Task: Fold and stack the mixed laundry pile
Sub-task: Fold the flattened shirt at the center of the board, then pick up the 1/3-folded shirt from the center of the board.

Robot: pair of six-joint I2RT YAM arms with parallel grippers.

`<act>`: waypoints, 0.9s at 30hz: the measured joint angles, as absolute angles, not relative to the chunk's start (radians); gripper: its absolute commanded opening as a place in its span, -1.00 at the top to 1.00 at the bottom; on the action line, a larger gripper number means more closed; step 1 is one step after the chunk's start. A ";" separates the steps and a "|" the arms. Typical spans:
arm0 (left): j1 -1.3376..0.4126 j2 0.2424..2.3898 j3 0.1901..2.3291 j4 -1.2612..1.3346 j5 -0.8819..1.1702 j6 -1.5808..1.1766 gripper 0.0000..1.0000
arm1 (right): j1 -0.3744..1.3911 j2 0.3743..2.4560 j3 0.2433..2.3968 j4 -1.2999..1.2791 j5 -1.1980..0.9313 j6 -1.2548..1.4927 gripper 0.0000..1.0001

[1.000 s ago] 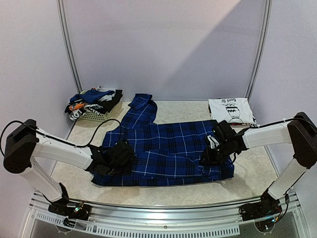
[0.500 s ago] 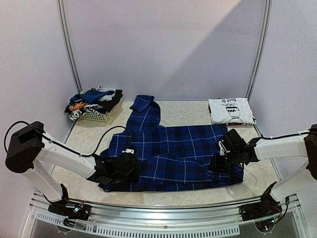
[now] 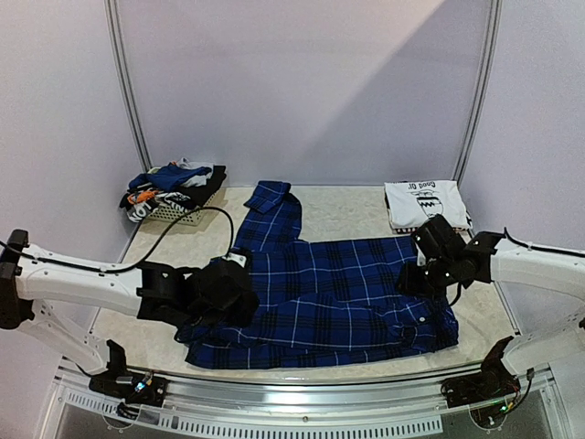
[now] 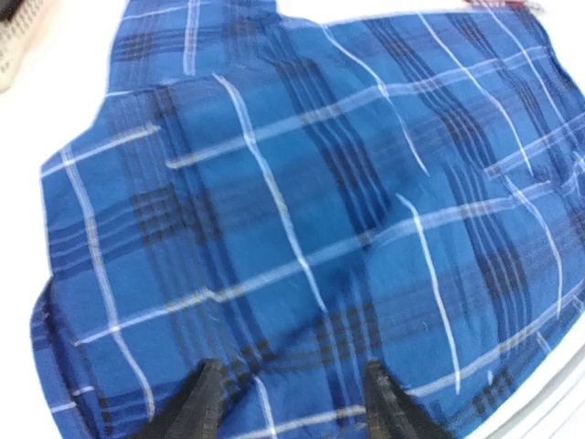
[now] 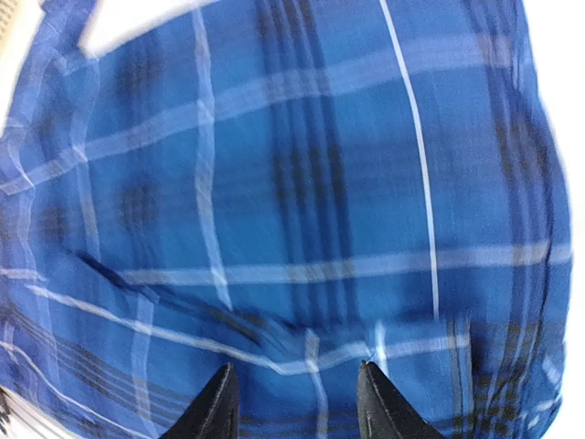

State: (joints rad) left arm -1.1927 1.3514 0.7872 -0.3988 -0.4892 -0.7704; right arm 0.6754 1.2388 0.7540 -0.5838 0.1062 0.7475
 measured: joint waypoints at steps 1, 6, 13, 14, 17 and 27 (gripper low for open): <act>-1.171 1.343 0.795 -0.403 -0.493 -0.753 -0.32 | 0.675 1.245 0.793 -0.585 0.125 0.732 -0.10; -1.022 1.335 0.802 -0.401 -0.479 -0.637 -0.50 | 0.664 1.312 0.925 -0.583 0.175 0.668 -0.19; -0.772 1.443 0.912 -0.378 -0.381 -0.473 -0.39 | 0.646 1.435 0.988 -0.577 0.178 0.612 -0.19; -0.738 1.469 0.938 -0.377 -0.357 -0.453 -0.34 | 0.646 1.441 0.988 -0.577 0.176 0.607 -0.20; -0.650 1.550 1.020 -0.377 -0.290 -0.411 -0.23 | 0.646 1.451 0.988 -0.575 0.173 0.596 -0.19; -0.454 1.912 1.326 -0.395 -0.075 -0.300 -0.07 | 0.639 1.456 0.964 -0.564 0.171 0.585 -0.20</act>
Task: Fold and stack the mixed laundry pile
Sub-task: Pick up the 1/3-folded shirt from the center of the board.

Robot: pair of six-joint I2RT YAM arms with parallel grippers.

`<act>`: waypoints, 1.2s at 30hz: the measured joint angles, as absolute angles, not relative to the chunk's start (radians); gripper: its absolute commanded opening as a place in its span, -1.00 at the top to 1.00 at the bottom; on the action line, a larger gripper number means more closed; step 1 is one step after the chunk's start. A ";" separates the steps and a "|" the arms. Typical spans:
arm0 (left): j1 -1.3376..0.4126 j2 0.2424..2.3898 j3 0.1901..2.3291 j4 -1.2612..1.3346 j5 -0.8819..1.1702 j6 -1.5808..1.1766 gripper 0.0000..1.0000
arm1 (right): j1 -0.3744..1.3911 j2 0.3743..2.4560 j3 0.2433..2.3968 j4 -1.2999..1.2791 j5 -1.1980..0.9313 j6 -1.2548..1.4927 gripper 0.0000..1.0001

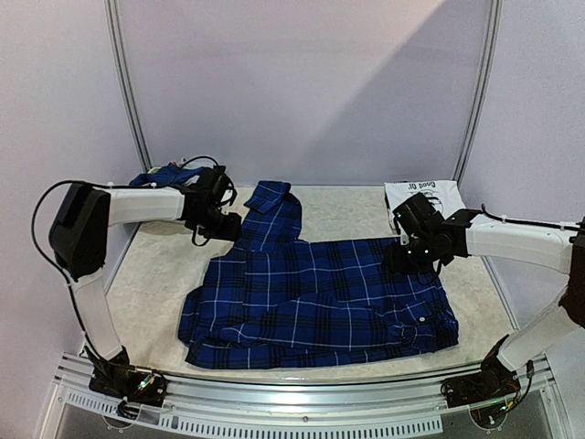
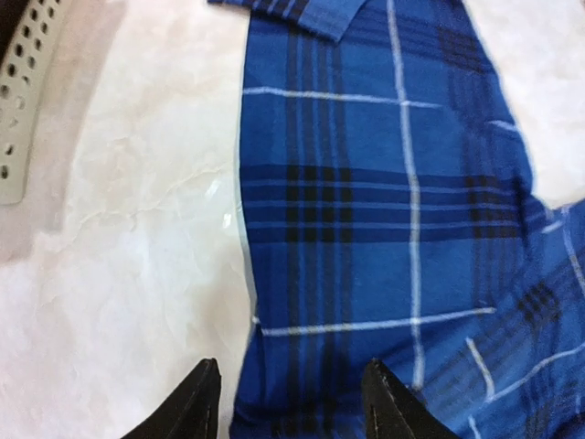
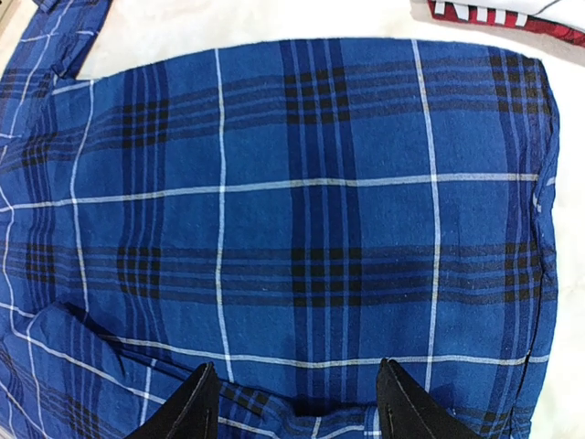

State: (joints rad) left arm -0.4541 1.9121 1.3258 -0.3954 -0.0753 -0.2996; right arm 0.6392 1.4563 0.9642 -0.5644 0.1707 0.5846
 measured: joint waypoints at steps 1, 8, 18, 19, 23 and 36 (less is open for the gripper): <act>-0.446 1.948 1.354 -0.407 -0.063 -0.292 -0.07 | 0.639 1.456 0.960 -0.564 0.170 0.584 -0.20; -0.429 2.135 1.512 -0.490 -0.053 -0.262 -0.04 | 0.638 1.456 0.945 -0.561 0.170 0.577 -0.20; -0.429 2.220 1.611 -0.537 -0.062 -0.252 0.89 | 0.638 1.456 0.944 -0.561 0.170 0.567 -0.20; -0.429 2.225 1.619 -0.537 -0.057 -0.252 0.98 | 0.638 1.456 0.944 -0.561 0.170 0.566 -0.20; -0.428 2.260 1.670 -0.533 -0.043 -0.249 1.00 | 0.638 1.456 0.944 -0.560 0.170 0.562 -0.20; -0.418 2.326 1.851 -0.562 -0.109 -0.197 0.35 | 0.632 1.457 0.944 -0.553 0.154 0.559 -0.20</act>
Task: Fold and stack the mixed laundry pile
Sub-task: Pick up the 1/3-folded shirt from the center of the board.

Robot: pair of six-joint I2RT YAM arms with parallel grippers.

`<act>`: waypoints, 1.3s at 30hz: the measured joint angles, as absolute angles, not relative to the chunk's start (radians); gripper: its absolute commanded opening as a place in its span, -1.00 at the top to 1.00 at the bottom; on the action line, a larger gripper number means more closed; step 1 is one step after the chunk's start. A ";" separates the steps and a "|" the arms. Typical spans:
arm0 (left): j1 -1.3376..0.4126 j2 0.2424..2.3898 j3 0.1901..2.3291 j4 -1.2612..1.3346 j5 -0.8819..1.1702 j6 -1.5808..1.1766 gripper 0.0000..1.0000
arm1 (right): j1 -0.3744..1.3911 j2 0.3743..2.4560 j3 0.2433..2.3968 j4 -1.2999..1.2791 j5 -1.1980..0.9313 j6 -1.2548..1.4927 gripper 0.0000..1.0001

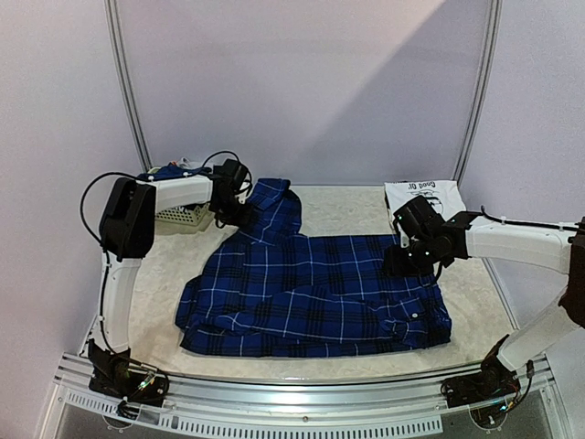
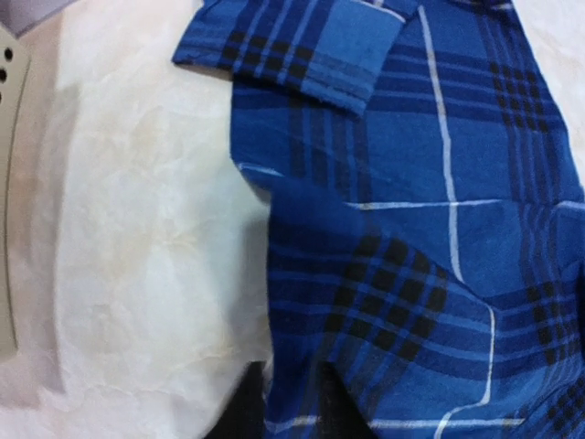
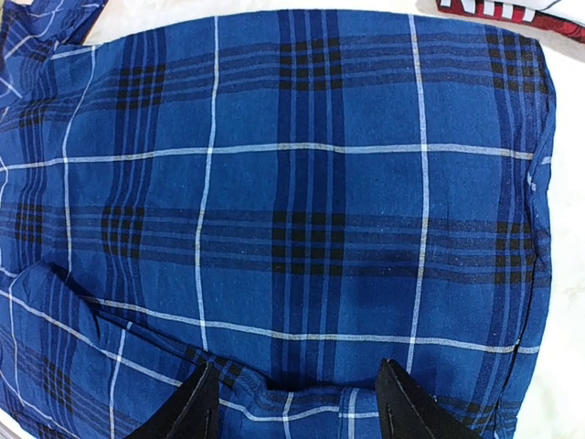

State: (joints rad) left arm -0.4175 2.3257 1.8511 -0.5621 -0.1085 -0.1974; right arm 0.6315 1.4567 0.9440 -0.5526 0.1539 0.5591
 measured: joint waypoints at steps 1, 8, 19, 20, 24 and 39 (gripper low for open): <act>-0.415 2.323 1.845 -0.562 -0.114 -0.199 0.25 | 0.632 1.457 0.944 -0.553 0.152 0.559 -0.20; -0.406 2.311 1.787 -0.554 -0.138 -0.183 -0.02 | 0.623 1.462 0.946 -0.548 0.142 0.558 -0.21; -0.397 2.324 1.811 -0.548 -0.107 -0.154 0.32 | 0.562 1.488 1.001 -0.539 0.121 0.548 -0.22; -0.393 2.333 1.825 -0.546 -0.101 -0.152 0.41 | 0.561 1.488 1.003 -0.538 0.121 0.547 -0.22; -0.381 2.373 1.851 -0.538 -0.067 -0.149 0.57 | 0.555 1.488 1.008 -0.537 0.117 0.545 -0.23; -0.377 2.378 1.847 -0.525 0.000 -0.166 1.00 | 0.382 1.673 1.265 -0.532 0.064 0.545 -0.52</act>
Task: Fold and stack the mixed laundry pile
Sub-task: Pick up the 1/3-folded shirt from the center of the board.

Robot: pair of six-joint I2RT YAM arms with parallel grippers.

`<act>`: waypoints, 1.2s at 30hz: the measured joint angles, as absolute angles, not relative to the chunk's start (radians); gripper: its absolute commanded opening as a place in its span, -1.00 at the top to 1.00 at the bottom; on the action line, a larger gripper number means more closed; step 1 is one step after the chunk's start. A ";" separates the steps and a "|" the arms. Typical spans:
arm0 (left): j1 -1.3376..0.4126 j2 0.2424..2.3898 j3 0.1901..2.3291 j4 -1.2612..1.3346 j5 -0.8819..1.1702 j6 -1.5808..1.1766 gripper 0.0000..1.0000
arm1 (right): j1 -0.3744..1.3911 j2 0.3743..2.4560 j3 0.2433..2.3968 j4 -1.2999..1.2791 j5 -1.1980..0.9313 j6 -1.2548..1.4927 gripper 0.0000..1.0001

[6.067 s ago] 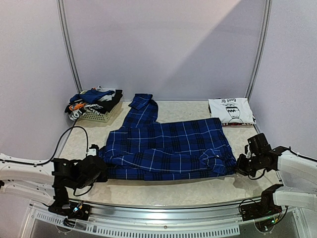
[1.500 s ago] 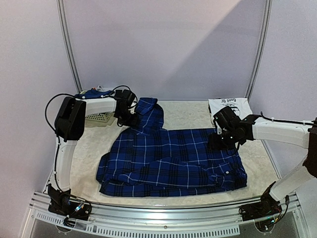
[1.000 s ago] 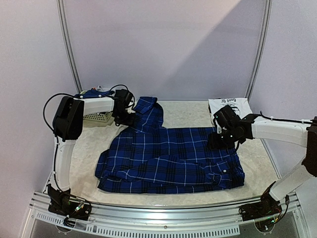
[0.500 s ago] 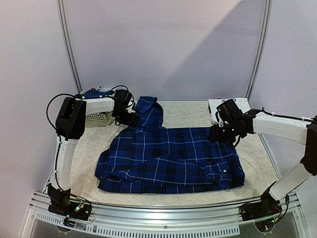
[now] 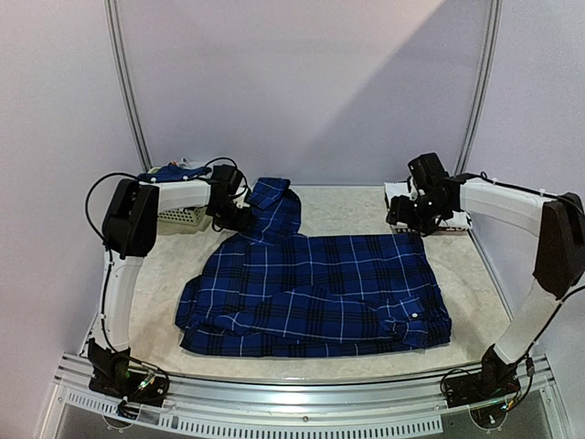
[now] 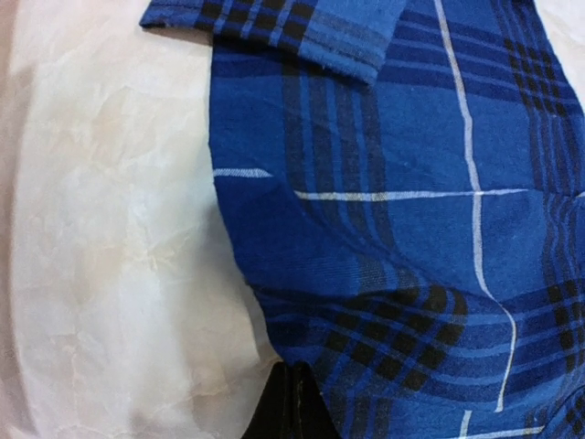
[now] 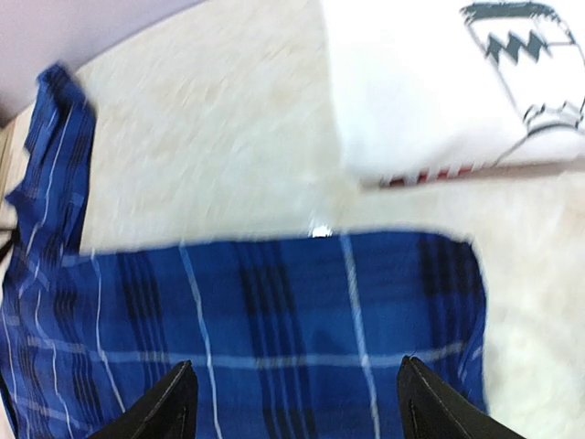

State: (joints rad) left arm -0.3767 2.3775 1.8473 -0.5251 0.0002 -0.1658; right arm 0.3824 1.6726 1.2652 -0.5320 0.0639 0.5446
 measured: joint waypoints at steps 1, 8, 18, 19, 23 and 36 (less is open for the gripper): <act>-0.377 2.373 1.840 -0.519 0.000 -0.166 1.00 | 0.367 1.696 1.291 -0.532 0.065 0.545 -0.50; -0.376 2.299 1.745 -0.509 -0.009 -0.170 1.00 | 0.299 1.877 1.436 -0.565 0.098 0.544 -0.42; -0.376 2.225 1.715 -0.509 -0.012 -0.169 1.00 | 0.189 2.032 1.488 -0.618 0.113 0.458 -0.42; -0.376 2.225 1.713 -0.509 -0.012 -0.169 1.00 | 0.175 2.038 1.488 -0.620 0.109 0.445 -0.41; -0.376 2.225 1.710 -0.510 -0.012 -0.169 1.00 | 0.141 2.051 1.492 -0.620 0.067 0.402 -0.27; -0.377 2.225 1.710 -0.513 -0.012 -0.169 1.00 | 0.137 2.091 1.501 -0.588 -0.141 0.337 0.37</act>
